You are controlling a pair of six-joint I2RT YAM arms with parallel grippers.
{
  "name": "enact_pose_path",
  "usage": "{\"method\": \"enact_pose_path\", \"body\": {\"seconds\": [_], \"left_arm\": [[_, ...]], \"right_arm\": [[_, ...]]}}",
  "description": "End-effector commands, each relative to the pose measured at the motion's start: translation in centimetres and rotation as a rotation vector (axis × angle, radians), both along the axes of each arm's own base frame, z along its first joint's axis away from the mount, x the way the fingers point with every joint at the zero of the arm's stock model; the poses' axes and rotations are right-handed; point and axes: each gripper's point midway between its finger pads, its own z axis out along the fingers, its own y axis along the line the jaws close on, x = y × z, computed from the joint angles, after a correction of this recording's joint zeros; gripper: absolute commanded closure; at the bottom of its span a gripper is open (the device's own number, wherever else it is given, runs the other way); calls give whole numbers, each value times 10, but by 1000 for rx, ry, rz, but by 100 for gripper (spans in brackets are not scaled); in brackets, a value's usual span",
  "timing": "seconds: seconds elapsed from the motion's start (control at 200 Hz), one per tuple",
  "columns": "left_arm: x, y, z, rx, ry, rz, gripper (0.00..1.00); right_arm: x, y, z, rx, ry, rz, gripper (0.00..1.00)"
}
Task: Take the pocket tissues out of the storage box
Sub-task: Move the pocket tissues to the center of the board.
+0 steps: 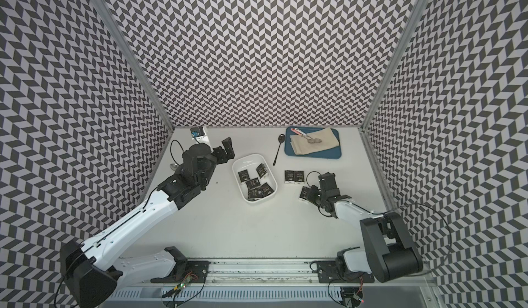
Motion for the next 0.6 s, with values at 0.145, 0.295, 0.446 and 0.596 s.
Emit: {"method": "enact_pose_path", "body": {"seconds": [0.145, 0.295, 0.446, 0.596], "left_arm": [[0, 0, 13, -5, -31, 3, 1], [1, -1, 16, 1, -33, 1, 1], [2, -2, 21, 28, -30, -4, 1], [3, -3, 25, 41, -28, -6, 1]], "right_arm": [[4, -44, -5, -125, 23, -73, 76], [22, -46, -5, -175, 11, -14, 74], [38, -41, -8, -201, -5, 65, 74], [57, -33, -9, -210, 2, 135, 74]]}}
